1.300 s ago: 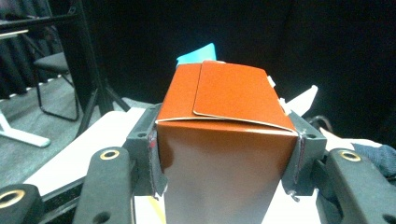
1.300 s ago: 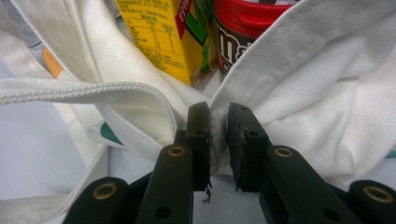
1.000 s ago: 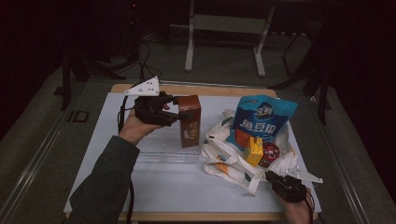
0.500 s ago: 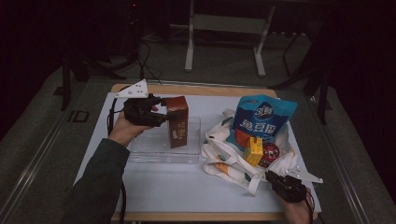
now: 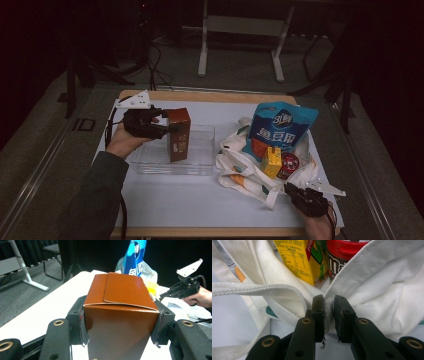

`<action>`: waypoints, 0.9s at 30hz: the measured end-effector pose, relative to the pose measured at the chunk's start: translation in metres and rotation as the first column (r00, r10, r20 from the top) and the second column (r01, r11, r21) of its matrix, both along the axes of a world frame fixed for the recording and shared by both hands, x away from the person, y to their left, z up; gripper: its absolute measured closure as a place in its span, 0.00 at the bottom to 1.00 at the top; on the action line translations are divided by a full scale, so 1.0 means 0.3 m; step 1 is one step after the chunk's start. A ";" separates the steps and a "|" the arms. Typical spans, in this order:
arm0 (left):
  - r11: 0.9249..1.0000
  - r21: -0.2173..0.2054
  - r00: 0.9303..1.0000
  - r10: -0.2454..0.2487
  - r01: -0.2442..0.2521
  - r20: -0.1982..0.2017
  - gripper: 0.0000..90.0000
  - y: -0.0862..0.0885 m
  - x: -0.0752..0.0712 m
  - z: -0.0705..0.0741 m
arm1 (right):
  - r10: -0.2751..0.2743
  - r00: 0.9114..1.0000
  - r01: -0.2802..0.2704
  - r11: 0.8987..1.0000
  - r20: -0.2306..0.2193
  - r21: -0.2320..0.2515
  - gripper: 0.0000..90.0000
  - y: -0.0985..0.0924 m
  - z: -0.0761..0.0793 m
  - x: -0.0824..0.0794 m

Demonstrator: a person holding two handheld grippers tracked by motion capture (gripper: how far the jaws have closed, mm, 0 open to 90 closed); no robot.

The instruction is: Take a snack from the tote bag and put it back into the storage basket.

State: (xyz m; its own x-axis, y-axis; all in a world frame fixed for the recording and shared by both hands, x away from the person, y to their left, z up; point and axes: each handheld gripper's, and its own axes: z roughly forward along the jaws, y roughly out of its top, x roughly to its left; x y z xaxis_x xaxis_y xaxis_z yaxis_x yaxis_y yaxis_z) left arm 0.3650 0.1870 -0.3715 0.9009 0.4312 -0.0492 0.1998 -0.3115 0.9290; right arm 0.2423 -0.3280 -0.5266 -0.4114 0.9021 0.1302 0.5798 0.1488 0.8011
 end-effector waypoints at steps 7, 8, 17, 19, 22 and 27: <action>0.997 0.078 1.000 -0.004 0.004 -0.003 0.48 -0.007 -0.002 -0.016 | 0.001 1.000 -0.001 1.000 0.000 0.001 0.87 0.000 0.000 0.000; 0.996 0.088 1.000 -0.008 0.009 -0.005 0.48 -0.009 -0.002 -0.017 | 0.001 1.000 -0.001 1.000 -0.001 0.001 0.87 0.000 0.000 0.000; 0.986 0.165 1.000 -0.025 0.026 -0.006 0.48 -0.028 0.000 -0.033 | 0.001 1.000 -0.001 1.000 -0.001 0.000 0.87 0.000 0.000 0.000; 0.983 0.183 1.000 -0.026 0.027 -0.009 0.48 -0.024 0.000 -0.037 | 0.002 1.000 -0.002 1.000 -0.001 0.000 0.87 -0.001 0.000 0.000; 0.981 0.194 1.000 -0.025 0.027 -0.014 0.48 -0.013 -0.001 -0.040 | 0.002 1.000 -0.002 1.000 -0.001 0.000 0.87 -0.001 0.000 0.000; 0.978 0.209 1.000 -0.019 0.024 -0.022 0.48 0.013 -0.008 -0.043 | 0.001 1.000 -0.001 1.000 -0.001 0.000 0.87 0.000 0.000 0.000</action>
State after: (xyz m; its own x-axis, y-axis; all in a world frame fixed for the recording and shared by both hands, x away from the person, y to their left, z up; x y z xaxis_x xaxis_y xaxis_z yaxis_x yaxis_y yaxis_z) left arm 0.3628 0.1908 -0.3844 0.9099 0.4143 0.0220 0.2089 -0.5032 0.8385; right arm 0.2424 -0.3280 -0.5265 -0.4122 0.9018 0.1302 0.5803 0.1497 0.8005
